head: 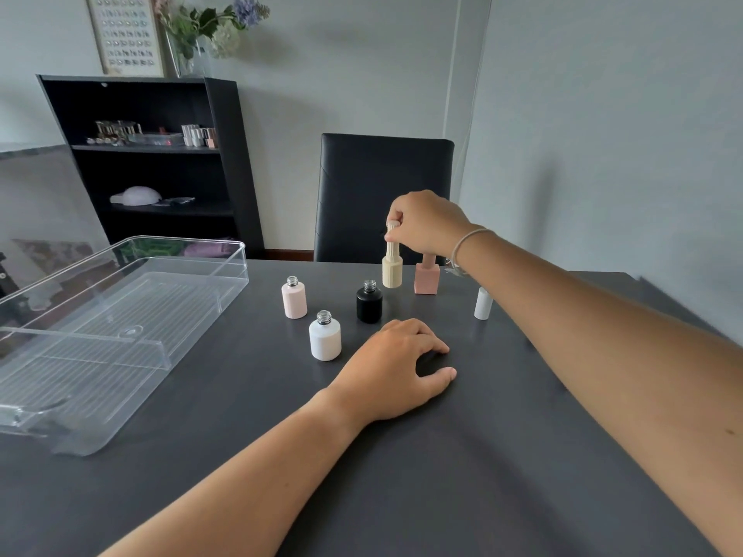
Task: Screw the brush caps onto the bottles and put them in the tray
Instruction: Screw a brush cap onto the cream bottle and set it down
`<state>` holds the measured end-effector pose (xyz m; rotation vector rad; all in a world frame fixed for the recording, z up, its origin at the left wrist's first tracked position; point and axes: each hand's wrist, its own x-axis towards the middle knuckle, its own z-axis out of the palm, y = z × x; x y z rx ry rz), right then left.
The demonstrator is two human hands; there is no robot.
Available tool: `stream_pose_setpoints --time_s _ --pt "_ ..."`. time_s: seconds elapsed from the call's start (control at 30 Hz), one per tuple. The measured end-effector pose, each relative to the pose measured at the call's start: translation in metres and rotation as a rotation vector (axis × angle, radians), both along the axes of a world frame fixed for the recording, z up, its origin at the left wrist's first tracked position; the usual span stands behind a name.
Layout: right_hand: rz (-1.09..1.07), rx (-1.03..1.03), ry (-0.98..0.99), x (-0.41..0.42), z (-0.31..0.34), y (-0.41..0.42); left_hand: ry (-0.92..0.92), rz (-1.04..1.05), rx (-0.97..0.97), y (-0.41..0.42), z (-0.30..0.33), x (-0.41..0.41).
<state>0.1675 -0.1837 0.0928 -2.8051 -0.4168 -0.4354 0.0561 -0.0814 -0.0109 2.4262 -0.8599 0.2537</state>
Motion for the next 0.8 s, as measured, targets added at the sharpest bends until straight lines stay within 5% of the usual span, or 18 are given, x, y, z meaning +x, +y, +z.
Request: stream_pose_setpoints --time_s 0.5,0.8 --pt "-0.035 -0.065 -0.07 0.001 -0.017 0.001 0.006 0.002 -0.008 0.001 -0.001 0.001" --pt "-0.016 0.29 -0.288 -0.041 -0.015 -0.027 -0.008 0.004 0.0 0.001 -0.001 0.002"
